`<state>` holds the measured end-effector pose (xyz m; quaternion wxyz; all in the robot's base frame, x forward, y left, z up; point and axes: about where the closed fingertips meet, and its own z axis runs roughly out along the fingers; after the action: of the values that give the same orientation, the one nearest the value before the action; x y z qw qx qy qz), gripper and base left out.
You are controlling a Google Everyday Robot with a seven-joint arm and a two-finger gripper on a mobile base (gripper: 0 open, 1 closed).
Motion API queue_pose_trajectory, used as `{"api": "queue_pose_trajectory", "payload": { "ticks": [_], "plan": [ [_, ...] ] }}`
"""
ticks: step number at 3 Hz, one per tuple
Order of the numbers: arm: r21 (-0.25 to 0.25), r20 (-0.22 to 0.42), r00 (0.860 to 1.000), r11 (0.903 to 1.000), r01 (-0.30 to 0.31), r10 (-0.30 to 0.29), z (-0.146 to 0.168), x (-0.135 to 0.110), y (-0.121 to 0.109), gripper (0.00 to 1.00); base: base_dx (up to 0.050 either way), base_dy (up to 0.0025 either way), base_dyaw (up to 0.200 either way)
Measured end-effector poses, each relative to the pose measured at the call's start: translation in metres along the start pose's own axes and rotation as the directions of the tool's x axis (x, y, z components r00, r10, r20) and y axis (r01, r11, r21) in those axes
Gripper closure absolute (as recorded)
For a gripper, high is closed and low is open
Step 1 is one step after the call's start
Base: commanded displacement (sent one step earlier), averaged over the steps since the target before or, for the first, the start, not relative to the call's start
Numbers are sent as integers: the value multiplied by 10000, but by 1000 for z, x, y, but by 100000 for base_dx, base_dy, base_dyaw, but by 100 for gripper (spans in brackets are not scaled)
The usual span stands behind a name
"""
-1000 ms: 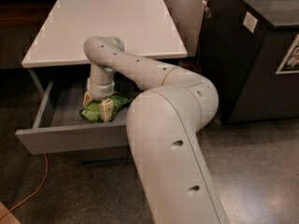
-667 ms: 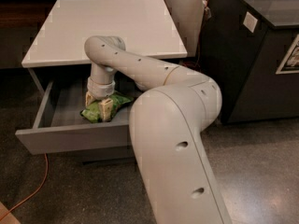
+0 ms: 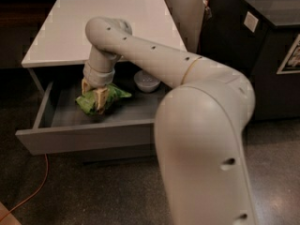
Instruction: Pick green rice chip bag from top drawer and place on counter
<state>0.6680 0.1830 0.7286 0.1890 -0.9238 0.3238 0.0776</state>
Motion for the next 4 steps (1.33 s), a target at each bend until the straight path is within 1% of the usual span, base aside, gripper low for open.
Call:
{"api": "queue_pose_trajectory", "payload": {
  "ticks": [1, 2, 3, 4],
  "plan": [
    [697, 231, 9994, 9973, 244, -260, -33, -15, -8, 100, 0, 0, 0],
    [1201, 511, 9973, 9917, 465, -530, -63, -27, -12, 100, 0, 0, 0],
    [1733, 957, 9915, 9823, 705, -881, -102, -37, -17, 100, 0, 0, 0],
    [2101, 1170, 9873, 9743, 814, -1077, -131, -40, -19, 100, 0, 0, 0]
  ]
}}
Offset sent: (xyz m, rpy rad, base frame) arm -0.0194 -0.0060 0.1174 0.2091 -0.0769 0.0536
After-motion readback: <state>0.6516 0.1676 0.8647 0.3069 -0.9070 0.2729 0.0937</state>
